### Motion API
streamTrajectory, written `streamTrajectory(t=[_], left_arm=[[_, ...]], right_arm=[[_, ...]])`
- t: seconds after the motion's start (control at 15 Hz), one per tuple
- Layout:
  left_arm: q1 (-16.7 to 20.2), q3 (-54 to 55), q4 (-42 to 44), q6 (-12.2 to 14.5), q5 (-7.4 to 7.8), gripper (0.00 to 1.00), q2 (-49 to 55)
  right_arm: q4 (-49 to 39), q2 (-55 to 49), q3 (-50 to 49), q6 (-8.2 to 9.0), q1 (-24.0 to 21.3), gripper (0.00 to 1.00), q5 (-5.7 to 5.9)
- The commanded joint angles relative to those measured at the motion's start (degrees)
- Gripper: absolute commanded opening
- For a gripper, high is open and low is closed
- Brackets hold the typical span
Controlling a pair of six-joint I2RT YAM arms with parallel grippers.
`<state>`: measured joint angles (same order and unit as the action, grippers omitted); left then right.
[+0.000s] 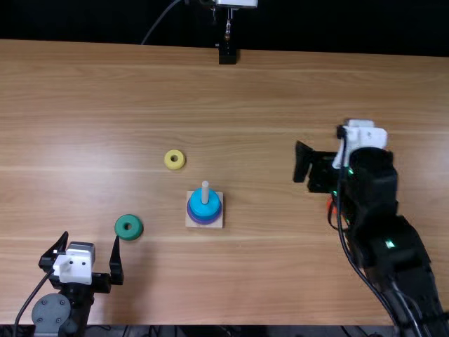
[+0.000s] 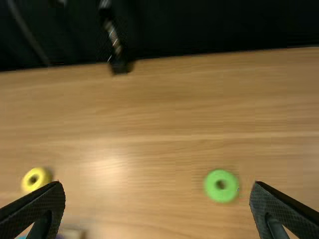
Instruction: Build the Hanoi tower: stack the rings onto the peg from bottom to top in this color order: purple, dark blue, light blue, dark green, light green, yellow, orange.
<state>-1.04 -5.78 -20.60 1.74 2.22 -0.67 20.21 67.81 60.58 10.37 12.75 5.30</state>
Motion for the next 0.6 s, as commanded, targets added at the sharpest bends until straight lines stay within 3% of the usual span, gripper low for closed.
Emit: streamTrajectory(t=[0.0,0.2,0.27,0.53], left_arm=[[0.07,5.78,-4.92,1.00,1.05,1.00,0.67],[-0.02,5.78,-4.92,1.00,1.05,1.00,0.67],[0.07,5.78,-4.92,1.00,1.05,1.00,0.67],[0.07,5.78,-4.92,1.00,1.05,1.00,0.67]], right_arm=[[-6.22,-6.73,-6.88,-3.30,-2.82,1.00,0.92],[-18.14,-16.66,-18.92,-8.16,-9.06,1.00,0.92],[-18.67,-19.65,-22.26,-8.79,-10.82,1.00,0.92],[-18.67,-38.81,-34.65,-8.58,-12.05,1.00,0.82]])
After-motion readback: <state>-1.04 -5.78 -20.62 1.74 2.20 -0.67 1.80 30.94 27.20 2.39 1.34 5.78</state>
